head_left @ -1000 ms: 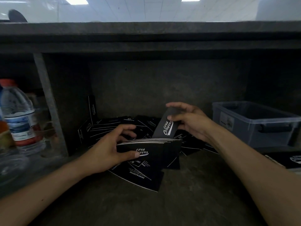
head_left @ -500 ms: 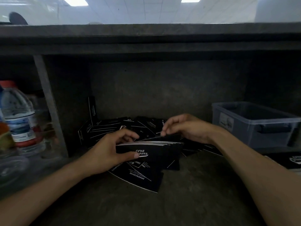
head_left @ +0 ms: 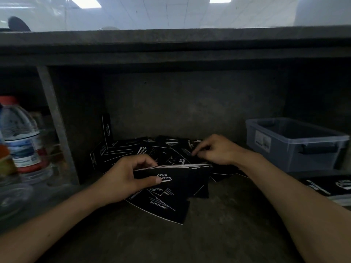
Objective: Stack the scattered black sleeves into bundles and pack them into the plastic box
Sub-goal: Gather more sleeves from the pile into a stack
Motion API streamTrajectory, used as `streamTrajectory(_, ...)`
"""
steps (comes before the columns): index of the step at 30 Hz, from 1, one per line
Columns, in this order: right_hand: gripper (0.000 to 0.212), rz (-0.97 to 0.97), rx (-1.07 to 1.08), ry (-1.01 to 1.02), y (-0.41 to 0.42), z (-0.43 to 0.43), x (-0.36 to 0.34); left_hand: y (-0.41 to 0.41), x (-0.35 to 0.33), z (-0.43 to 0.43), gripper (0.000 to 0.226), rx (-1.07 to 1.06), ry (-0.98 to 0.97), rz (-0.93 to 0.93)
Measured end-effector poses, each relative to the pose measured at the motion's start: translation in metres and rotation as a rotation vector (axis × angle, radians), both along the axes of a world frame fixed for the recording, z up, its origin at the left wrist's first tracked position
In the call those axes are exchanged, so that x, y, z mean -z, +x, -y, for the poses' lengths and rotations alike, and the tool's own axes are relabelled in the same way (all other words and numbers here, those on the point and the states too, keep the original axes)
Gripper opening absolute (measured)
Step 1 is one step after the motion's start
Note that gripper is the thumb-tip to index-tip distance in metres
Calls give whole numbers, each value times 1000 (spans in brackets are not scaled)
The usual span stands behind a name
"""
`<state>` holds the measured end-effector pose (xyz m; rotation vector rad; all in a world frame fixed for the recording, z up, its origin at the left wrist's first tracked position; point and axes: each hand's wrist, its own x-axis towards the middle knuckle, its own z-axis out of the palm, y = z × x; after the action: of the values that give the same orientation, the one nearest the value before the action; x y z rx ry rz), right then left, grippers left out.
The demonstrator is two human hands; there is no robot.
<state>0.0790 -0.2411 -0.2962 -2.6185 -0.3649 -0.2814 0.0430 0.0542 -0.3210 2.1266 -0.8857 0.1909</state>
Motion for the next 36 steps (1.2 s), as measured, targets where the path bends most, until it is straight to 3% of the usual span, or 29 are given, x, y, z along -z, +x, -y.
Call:
streamTrajectory(4, 20, 106, -39, 30, 4, 2, 4, -1, 0, 0, 22, 21, 11, -9)
streamTrajectory(8, 26, -83, -62, -64, 7, 1, 7, -2, -1, 0, 22, 19, 6, -37)
streamTrajectory(14, 54, 71, 332, -272, 5, 10, 3, -3, -2, 1, 19, 21, 13, -54)
streamTrajectory(17, 15, 74, 140, -45, 7, 13, 6, -3, -1, 0, 18, 18, 13, -52)
streamTrajectory(18, 14, -12, 52, 21, 4, 13, 4, -3, -1, 0, 18, 13, 15, -51)
streamTrajectory(20, 50, -247, -17, 50, -4, 13, -2, -2, -1, 0, 18, 5, 24, -44)
streamTrajectory(22, 65, -339, 26, -54, -8, 16, -9, -2, -1, 0, 18, 3, 27, -40)
streamTrajectory(27, 58, -342, 216, -258, -14, 24, -17, -3, -1, 2, 29, 19, -13, -15)
streamTrajectory(36, 49, -255, 109, -83, -8, 37, -12, -1, 1, 1, 19, 5, 15, -29)
